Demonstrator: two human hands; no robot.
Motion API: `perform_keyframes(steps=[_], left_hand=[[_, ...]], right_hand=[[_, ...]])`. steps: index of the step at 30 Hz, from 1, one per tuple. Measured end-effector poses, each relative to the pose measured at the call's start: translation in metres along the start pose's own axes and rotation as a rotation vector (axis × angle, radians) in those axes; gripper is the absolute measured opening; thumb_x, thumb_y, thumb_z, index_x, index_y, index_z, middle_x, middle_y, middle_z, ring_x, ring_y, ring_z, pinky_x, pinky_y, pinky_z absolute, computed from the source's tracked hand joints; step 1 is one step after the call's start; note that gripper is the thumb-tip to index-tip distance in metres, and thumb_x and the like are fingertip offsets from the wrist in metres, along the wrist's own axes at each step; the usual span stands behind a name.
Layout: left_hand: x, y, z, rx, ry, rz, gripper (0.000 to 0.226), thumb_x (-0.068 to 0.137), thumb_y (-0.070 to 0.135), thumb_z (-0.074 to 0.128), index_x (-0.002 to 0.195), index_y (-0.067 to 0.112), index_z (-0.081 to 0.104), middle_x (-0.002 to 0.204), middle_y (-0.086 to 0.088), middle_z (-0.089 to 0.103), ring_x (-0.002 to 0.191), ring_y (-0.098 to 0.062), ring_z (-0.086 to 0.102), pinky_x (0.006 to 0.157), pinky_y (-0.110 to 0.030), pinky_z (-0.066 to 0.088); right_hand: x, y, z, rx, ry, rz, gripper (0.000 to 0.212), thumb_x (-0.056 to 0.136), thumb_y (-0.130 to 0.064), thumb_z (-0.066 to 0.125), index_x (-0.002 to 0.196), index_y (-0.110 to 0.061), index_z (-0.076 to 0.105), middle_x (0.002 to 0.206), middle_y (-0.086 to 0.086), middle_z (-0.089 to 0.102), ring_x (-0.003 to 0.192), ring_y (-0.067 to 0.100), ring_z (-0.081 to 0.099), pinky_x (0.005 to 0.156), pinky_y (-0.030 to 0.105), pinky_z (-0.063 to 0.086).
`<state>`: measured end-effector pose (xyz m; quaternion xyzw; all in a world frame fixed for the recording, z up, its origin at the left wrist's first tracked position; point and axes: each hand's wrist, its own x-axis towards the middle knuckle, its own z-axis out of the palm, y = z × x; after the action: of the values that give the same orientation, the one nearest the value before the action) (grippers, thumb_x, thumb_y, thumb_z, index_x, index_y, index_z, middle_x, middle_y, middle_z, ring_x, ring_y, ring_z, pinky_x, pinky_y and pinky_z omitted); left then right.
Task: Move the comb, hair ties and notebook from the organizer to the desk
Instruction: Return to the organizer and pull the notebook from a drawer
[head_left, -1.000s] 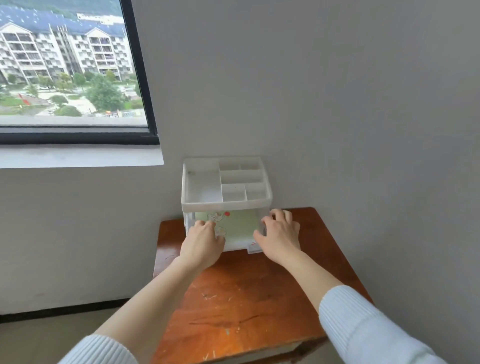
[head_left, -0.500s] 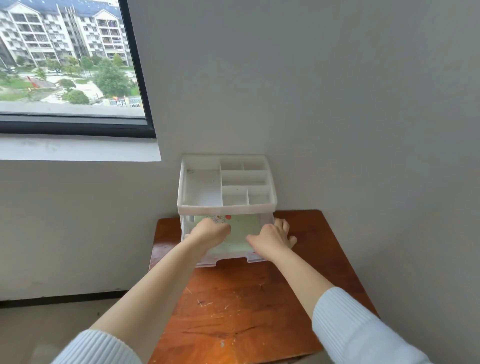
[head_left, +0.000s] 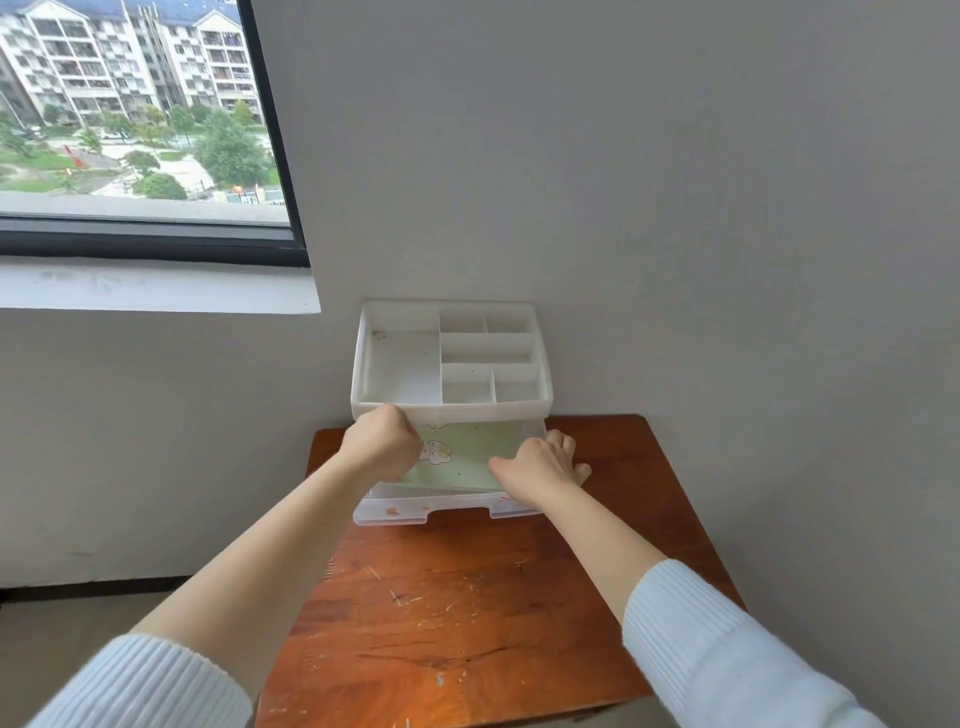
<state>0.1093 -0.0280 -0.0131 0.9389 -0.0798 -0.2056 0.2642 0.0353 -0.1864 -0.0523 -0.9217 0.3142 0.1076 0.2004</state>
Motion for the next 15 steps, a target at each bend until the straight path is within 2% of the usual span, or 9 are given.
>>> perform_keyframes(steps=[4, 11, 13, 15], left_hand=[[0.003, -0.021, 0.0, -0.284, 0.055, 0.026, 0.02, 0.082, 0.005, 0.051, 0.07, 0.018, 0.06, 0.071, 0.0, 0.056, 0.048, -0.018, 0.049, 0.046, -0.022, 0.04], [0.002, -0.038, -0.005, -0.713, 0.013, -0.053, 0.011, 0.08, 0.005, 0.066, 0.085, 0.012, 0.059, 0.077, -0.01, 0.064, 0.042, -0.015, 0.055, 0.039, -0.02, 0.043], [-0.002, -0.04, -0.009, -0.774, -0.027, -0.078, 0.02, 0.081, 0.005, 0.066, 0.098, 0.008, 0.057, 0.077, -0.01, 0.065, 0.038, -0.01, 0.057, 0.035, -0.018, 0.042], [-0.006, -0.042, -0.012, -0.823, -0.061, -0.101, 0.037, 0.082, 0.004, 0.066, 0.115, 0.005, 0.05, 0.076, -0.012, 0.068, 0.039, -0.009, 0.06, 0.036, -0.017, 0.042]], right_hand=[[0.001, 0.005, -0.004, -0.014, 0.017, -0.02, 0.053, 0.081, -0.046, 0.044, 0.115, -0.008, 0.059, 0.141, 0.011, 0.038, 0.132, 0.028, 0.025, 0.1, 0.05, 0.027], [-0.001, 0.01, -0.015, -0.002, 0.016, -0.047, 0.052, 0.086, -0.045, 0.038, 0.112, -0.006, 0.06, 0.134, 0.011, 0.045, 0.126, 0.028, 0.033, 0.096, 0.049, 0.031], [-0.004, 0.01, -0.019, 0.033, 0.019, -0.062, 0.041, 0.086, -0.043, 0.039, 0.096, -0.01, 0.061, 0.129, 0.011, 0.049, 0.124, 0.028, 0.035, 0.095, 0.048, 0.032], [-0.008, 0.012, -0.025, 0.125, 0.023, -0.086, 0.033, 0.085, -0.04, 0.041, 0.064, -0.015, 0.047, 0.112, 0.009, 0.054, 0.12, 0.028, 0.04, 0.095, 0.046, 0.036]])
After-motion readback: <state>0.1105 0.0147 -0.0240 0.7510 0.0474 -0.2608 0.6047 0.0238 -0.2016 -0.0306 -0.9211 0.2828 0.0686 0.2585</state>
